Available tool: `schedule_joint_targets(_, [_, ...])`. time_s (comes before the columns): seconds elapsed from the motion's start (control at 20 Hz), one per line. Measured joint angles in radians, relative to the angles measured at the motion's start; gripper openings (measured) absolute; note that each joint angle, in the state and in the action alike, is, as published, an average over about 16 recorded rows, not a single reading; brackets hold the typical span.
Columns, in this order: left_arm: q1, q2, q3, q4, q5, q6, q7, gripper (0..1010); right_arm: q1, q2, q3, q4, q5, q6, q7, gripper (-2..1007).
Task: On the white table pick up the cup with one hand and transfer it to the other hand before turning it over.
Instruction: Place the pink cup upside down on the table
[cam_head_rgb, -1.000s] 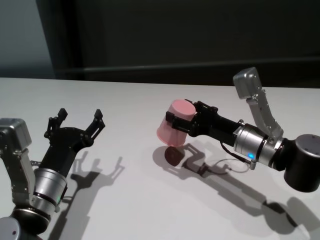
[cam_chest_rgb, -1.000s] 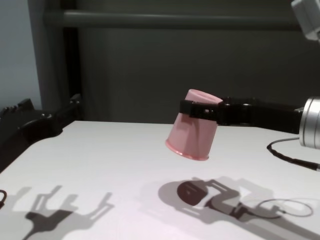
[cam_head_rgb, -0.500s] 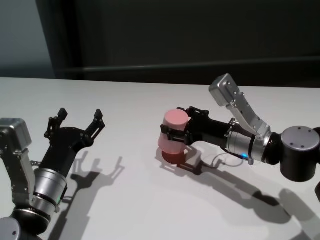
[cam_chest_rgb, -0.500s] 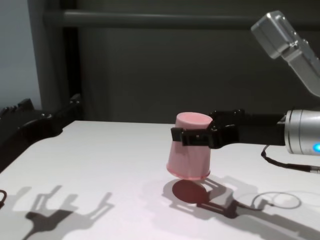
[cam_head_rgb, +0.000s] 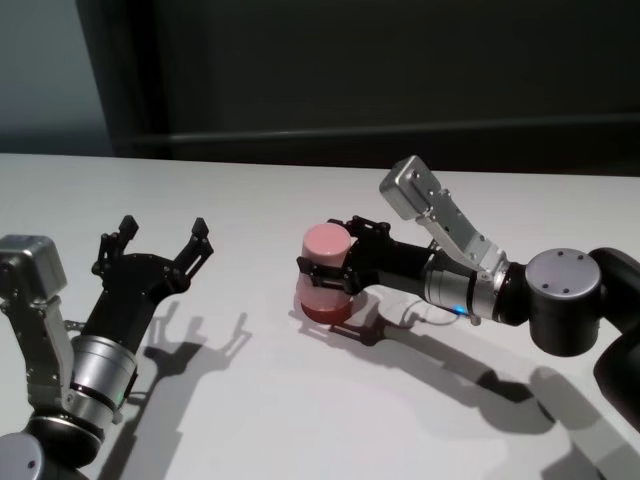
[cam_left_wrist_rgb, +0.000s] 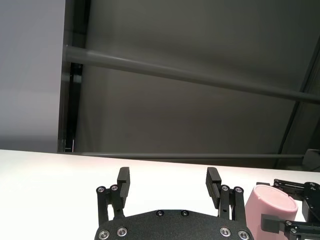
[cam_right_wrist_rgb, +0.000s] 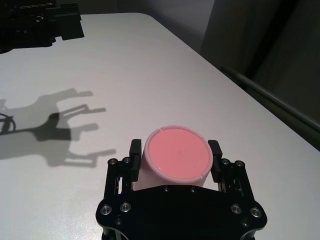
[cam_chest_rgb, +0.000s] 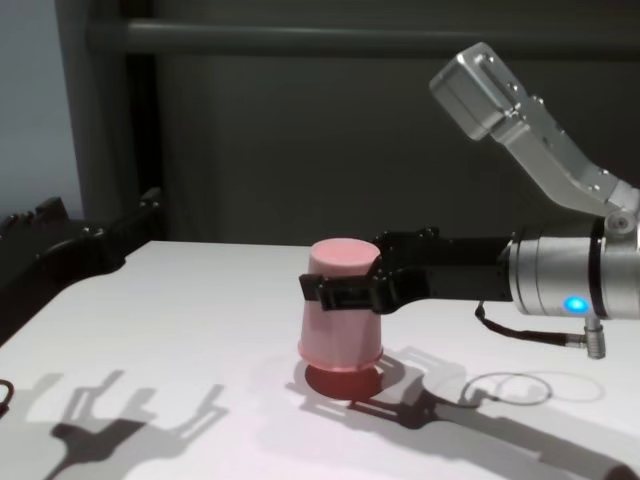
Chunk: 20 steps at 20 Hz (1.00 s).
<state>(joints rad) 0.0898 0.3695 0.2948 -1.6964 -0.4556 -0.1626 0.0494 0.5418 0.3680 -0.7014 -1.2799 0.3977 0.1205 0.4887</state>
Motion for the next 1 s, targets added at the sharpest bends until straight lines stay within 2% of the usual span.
schedule_joint_targets(0.4, [0.0,0.0,0.0,0.0,0.0,0.0,0.0,1003,0.01,-0.048,-0.005,0.049,-0.033,-0.018,0.003,781])
schedule_joint_targets(0.65, [0.0,0.0,0.0,0.0,0.0,0.0,0.0,1003,0.007,-0.062,0.0,0.062,-0.044,-0.02,0.003,780])
schedule_joint_targets(1.0, [0.0,0.0,0.0,0.0,0.0,0.0,0.0,1003,0.002,-0.071,0.009,0.071,-0.054,-0.017,0.004,781])
